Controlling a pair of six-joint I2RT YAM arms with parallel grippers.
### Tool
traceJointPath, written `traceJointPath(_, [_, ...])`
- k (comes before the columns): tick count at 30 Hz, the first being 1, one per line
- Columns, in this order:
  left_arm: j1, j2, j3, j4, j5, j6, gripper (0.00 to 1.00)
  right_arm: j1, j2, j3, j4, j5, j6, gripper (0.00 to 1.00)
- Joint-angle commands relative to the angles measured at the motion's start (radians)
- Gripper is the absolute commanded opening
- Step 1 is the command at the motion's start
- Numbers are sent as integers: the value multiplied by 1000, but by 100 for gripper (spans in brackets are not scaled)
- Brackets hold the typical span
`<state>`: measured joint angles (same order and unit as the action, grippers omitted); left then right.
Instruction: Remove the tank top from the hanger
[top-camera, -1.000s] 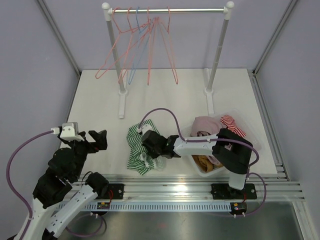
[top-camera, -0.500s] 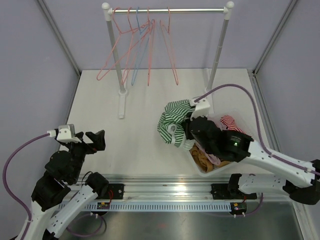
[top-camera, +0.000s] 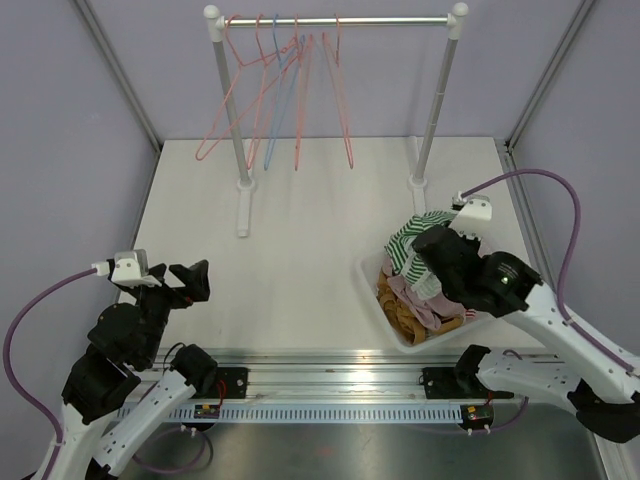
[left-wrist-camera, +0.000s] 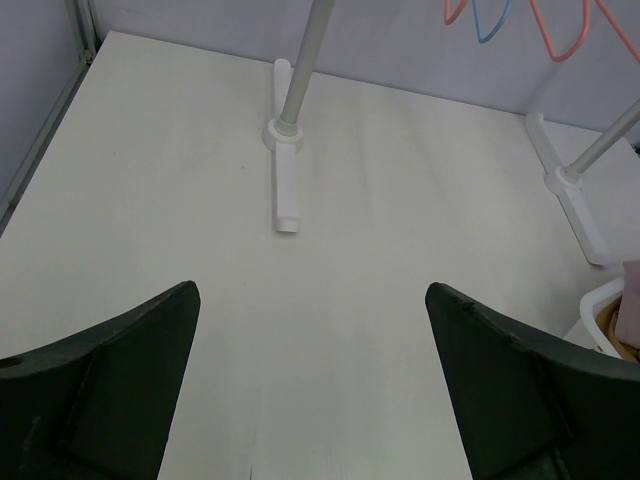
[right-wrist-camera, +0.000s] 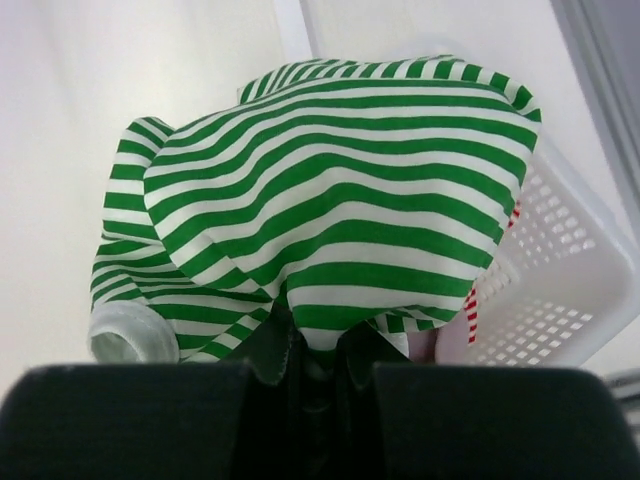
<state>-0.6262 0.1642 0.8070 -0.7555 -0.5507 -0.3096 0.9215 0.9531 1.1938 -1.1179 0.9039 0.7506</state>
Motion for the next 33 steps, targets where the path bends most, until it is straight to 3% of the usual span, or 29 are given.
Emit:
traceJointPath(1, [2, -11, -8, 48, -21, 17, 99, -158, 105, -123, 128, -267, -25, 0])
traceJointPath(5, [2, -15, -6, 50, -32, 15, 99, -190, 310, -200, 122, -450, 35, 0])
traceJointPath(10, [3, -6, -6, 58, -40, 17, 99, -217, 536, -333, 321, -692, 21, 0])
traceJointPath(12, [3, 1, -2, 45, -46, 12, 99, -223, 579, -368, 383, -759, 45, 0])
traceJointPath(16, [2, -6, -3, 41, -46, 9, 99, -220, 495, -385, 376, -715, 93, 0])
traceJointPath(18, [2, -9, -3, 39, -52, 7, 99, -220, 416, -349, 302, -636, 125, 18])
traceJointPath(19, [2, -9, -5, 39, -54, 7, 99, -223, 388, -332, 282, -614, 127, 37])
traceJointPath(21, [2, -9, -3, 38, -61, 7, 99, -222, 314, -272, 215, -555, 128, 64])
traceJointPath(23, [2, -3, -2, 33, -74, 4, 99, -222, 271, -232, 169, -510, 130, 74])
traceJointPath(26, [3, 6, -2, 25, -101, -2, 99, -220, 207, -151, 75, -436, 119, 99])
traceJointPath(30, [42, 30, -6, 50, -71, 23, 99, -222, 113, -60, -11, -382, 67, 99])
traceJointPath(33, [141, 73, -9, 76, 4, 38, 99, -220, 43, -27, 1, -356, -6, 99])
